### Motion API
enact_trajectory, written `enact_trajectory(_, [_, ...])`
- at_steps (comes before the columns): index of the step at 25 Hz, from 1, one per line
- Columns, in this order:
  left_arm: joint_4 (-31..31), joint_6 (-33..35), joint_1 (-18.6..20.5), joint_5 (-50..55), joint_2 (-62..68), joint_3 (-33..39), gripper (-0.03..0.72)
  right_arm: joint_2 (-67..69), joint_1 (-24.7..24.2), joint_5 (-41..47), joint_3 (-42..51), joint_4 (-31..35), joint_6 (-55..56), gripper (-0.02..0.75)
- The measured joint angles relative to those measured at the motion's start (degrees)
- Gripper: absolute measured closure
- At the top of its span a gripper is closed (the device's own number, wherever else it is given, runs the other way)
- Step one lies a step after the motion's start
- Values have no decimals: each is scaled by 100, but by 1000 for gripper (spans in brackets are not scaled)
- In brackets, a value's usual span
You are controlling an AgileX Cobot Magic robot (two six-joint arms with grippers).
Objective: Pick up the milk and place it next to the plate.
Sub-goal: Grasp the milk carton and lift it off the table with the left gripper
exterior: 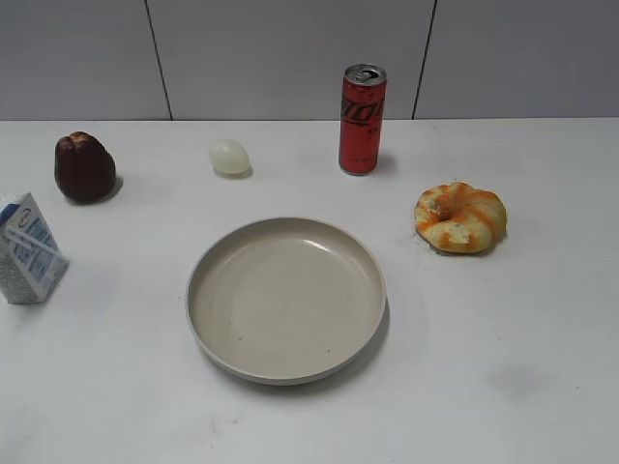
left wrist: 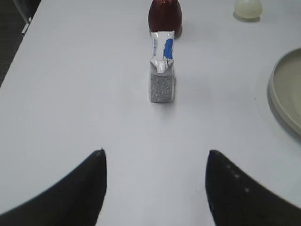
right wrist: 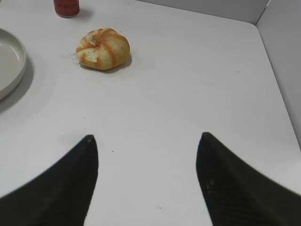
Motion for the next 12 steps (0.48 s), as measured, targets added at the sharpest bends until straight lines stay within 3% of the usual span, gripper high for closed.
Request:
enact_trajectory(6, [-382, 5, 0, -556, 2228, -528, 76, 0, 0, 0, 0, 0, 0, 241])
enact_trajectory(12, [-214, -2, -232, -992, 4355, -1369, 52, 0, 0, 0, 0, 0, 0, 241])
